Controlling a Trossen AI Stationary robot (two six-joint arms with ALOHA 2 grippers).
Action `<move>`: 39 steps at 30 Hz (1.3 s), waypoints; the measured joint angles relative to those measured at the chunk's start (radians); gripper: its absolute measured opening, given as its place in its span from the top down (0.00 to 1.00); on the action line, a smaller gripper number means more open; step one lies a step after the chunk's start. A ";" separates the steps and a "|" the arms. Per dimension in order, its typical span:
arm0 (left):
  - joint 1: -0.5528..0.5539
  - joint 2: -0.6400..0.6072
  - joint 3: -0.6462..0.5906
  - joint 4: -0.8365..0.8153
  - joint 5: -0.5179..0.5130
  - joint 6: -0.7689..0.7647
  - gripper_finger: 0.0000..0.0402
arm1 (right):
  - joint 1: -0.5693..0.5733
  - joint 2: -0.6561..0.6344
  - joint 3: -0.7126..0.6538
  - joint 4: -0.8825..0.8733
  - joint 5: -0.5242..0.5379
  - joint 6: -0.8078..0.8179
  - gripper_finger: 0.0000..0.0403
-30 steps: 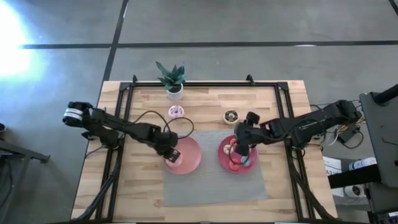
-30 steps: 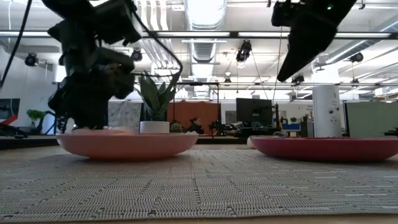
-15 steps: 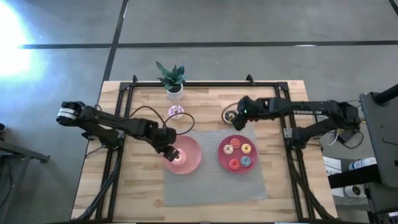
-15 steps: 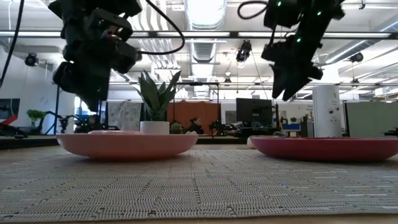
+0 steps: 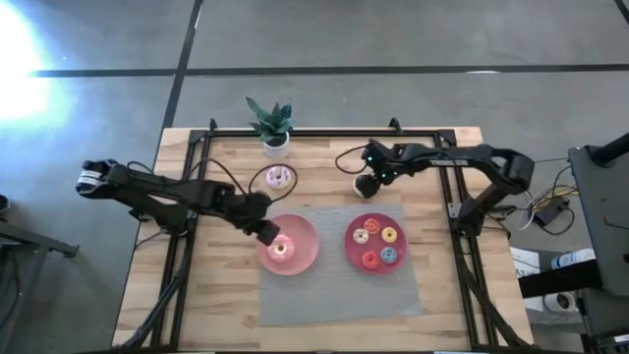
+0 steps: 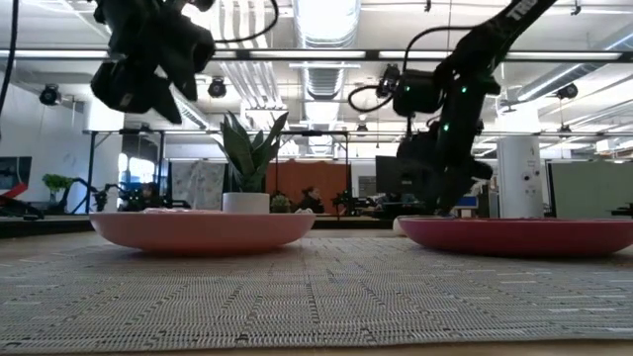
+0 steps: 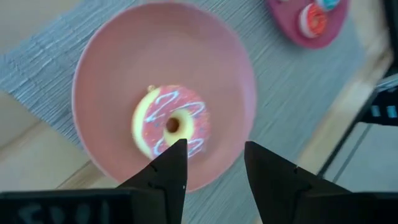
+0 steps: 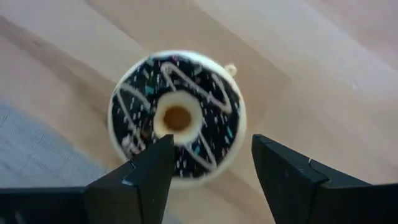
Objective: Pick & Place donuts
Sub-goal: Put the large black donut on the light pink plate
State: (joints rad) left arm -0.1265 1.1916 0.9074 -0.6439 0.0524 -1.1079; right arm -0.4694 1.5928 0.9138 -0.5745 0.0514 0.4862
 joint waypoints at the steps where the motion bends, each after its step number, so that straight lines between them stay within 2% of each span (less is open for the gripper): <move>1: -0.003 -0.007 0.006 -0.001 -0.009 0.000 0.67 | -0.005 0.013 0.000 0.015 0.000 -0.003 0.48; 7: -0.010 -0.041 0.013 -0.001 -0.053 -0.009 0.67 | -0.045 0.077 0.000 0.077 -0.014 -0.010 0.48; 13: -0.010 -0.048 0.006 -0.011 -0.068 0.000 0.67 | -0.079 0.125 0.003 0.092 -0.100 -0.024 0.53; 16: -0.010 -0.048 0.006 -0.022 -0.073 0.015 0.67 | -0.082 0.131 0.005 0.093 -0.113 -0.031 0.61; 19: -0.010 -0.048 0.005 -0.062 -0.081 0.026 0.67 | -0.080 0.127 0.013 0.093 -0.134 -0.048 0.75; 22: -0.010 -0.048 0.005 -0.109 -0.081 0.031 0.67 | -0.070 0.095 0.026 0.104 -0.143 -0.061 0.89; 24: -0.010 -0.048 0.005 -0.143 -0.082 0.032 0.67 | -0.058 0.060 0.049 0.111 -0.144 -0.066 0.95; 28: -0.011 -0.049 0.005 -0.208 -0.118 0.023 0.67 | -0.003 0.002 0.120 0.110 -0.168 -0.102 0.95; 31: -0.011 -0.056 0.004 -0.234 -0.149 0.017 0.67 | 0.060 -0.007 0.195 0.116 -0.233 -0.099 0.95; 39: -0.011 -0.087 0.004 -0.351 -0.190 -0.007 0.67 | 0.256 0.180 0.437 0.144 -0.283 -0.075 0.95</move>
State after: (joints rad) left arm -0.1371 1.1049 0.9115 -0.9948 -0.1375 -1.1151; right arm -0.2131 1.7730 1.3508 -0.4305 -0.2311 0.4114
